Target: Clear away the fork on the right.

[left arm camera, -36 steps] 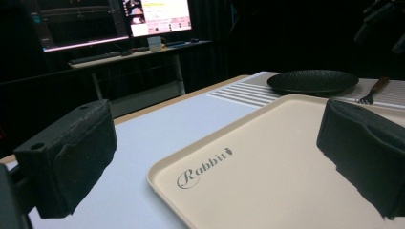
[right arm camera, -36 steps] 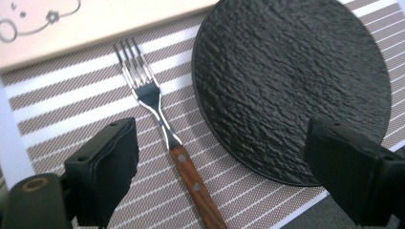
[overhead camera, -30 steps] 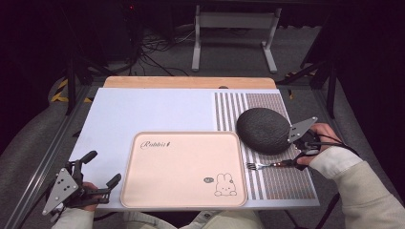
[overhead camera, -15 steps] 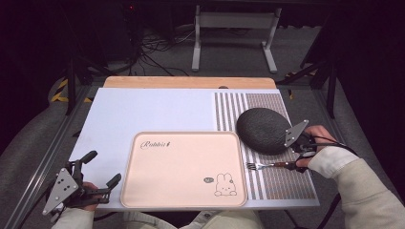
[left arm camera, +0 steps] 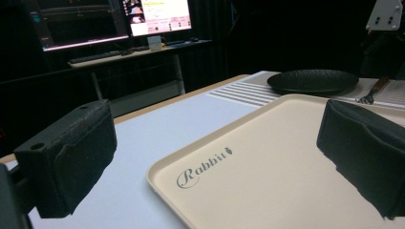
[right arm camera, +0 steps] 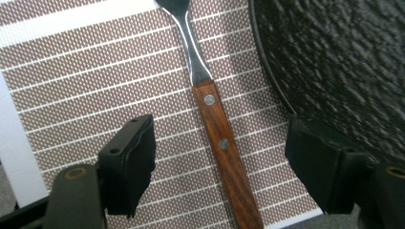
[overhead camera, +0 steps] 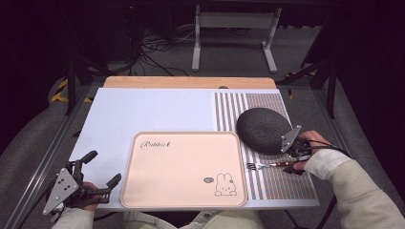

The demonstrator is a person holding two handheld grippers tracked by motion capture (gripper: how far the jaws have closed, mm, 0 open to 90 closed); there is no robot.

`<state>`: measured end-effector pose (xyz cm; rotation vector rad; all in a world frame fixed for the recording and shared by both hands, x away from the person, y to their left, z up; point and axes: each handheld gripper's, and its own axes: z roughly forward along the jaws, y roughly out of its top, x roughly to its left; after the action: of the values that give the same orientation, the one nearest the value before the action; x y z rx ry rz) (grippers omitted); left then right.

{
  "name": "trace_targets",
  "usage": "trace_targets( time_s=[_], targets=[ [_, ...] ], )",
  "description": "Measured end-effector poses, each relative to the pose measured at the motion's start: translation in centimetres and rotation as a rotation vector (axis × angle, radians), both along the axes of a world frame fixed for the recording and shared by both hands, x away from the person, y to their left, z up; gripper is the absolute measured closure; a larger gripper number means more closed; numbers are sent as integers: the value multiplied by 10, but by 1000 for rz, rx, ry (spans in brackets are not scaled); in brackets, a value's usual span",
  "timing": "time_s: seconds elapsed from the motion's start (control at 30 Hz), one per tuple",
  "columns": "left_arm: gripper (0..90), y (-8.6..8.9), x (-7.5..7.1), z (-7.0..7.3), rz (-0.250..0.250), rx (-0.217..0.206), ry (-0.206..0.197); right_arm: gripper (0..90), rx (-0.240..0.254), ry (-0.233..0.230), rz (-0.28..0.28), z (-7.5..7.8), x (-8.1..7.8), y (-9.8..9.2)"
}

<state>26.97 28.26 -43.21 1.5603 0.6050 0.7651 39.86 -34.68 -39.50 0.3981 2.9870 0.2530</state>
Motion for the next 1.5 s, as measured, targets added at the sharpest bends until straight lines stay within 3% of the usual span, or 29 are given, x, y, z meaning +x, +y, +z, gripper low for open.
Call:
trace_targets(
  time_s=[0.53, 0.8, 1.1, 1.5],
  targets=[
    [2, 0, 0, 0, 0, 0, 1, 383, -14, 45, 10, -17, 9, 0],
    [2, 0, 0, 0, -1, -2, 2, 591, -47, 43, 73, -14, 12, 4],
    [2, 0, 0, 0, -1, -1, 2, 696, -66, 72, 111, -16, 14, 9],
    [2, 0, 0, 0, -2, -2, 2, 742, -88, 85, 149, -16, 15, 12]
  ],
)
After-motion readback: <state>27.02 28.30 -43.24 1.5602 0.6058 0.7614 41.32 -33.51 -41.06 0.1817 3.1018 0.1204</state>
